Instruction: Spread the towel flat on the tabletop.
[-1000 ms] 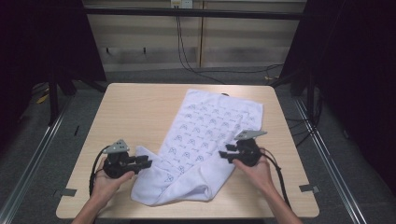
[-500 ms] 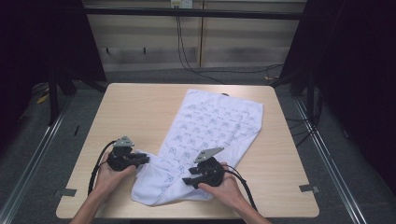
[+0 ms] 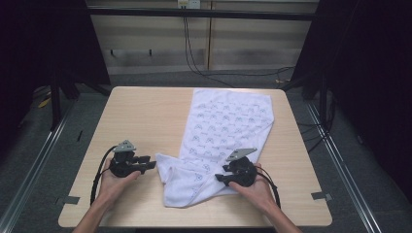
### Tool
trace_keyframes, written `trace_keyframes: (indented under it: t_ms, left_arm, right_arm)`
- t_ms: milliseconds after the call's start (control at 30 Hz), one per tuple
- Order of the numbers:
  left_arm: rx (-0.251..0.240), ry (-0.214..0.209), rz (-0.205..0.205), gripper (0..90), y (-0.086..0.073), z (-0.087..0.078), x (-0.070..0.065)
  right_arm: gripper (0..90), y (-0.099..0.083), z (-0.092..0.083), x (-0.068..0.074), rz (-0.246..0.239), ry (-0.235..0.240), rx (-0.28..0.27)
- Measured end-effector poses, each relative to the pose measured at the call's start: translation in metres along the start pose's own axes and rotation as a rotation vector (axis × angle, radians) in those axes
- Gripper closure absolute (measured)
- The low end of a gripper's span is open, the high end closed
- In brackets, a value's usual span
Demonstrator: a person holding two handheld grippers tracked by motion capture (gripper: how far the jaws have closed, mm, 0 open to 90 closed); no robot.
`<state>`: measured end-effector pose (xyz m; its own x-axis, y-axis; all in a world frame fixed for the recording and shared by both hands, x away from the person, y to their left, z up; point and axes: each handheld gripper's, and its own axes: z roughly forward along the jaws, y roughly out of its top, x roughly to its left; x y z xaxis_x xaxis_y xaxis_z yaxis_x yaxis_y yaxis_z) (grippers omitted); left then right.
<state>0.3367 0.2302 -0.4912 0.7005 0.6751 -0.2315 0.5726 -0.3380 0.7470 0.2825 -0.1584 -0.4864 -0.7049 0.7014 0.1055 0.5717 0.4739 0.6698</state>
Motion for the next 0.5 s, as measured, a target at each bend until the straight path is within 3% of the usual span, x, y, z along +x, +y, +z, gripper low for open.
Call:
trace_keyframes:
  t_ms: [33,133,167,200,233,267,300,333,433,500]
  left_arm:
    - [-0.027,0.005,-0.006,54.9,0.007,0.003,0.002]
    - [-0.034,0.003,-0.015,50.5,0.013,0.009,0.003]
    - [-0.031,0.020,-0.016,50.4,0.014,0.012,0.004]
    - [-0.031,0.020,-0.016,50.1,0.014,0.012,0.004]
    - [-0.027,0.012,-0.010,50.1,0.015,0.015,0.007]
    - [-0.039,-0.026,-0.034,54.8,0.014,0.022,0.010]
    - [-0.029,-0.072,-0.042,56.8,0.014,0.025,0.012]
    - [-0.016,-0.065,-0.040,61.0,0.013,0.026,0.011]
    - [0.000,-0.082,-0.019,78.7,0.012,0.025,0.009]
    - [-0.007,-0.091,-0.013,84.0,0.013,0.024,0.008]
  right_arm:
    - [52.8,0.004,-0.007,0.005,0.008,0.012,-0.036]
    - [53.6,0.014,-0.007,0.025,-0.020,0.083,-0.085]
    - [53.6,0.017,-0.005,0.031,-0.034,0.092,-0.081]
    - [53.6,0.017,-0.005,0.031,-0.034,0.092,-0.081]
    - [53.9,0.021,-0.001,0.040,-0.045,0.117,-0.086]
    - [54.6,0.027,0.010,0.055,-0.052,0.210,-0.093]
    - [54.8,0.029,0.017,0.062,-0.049,0.248,-0.084]
    - [55.1,0.030,0.024,0.068,-0.058,0.282,-0.070]
    - [55.0,0.028,0.040,0.084,-0.085,0.316,-0.038]
    - [55.0,0.026,0.046,0.089,-0.107,0.316,-0.024]
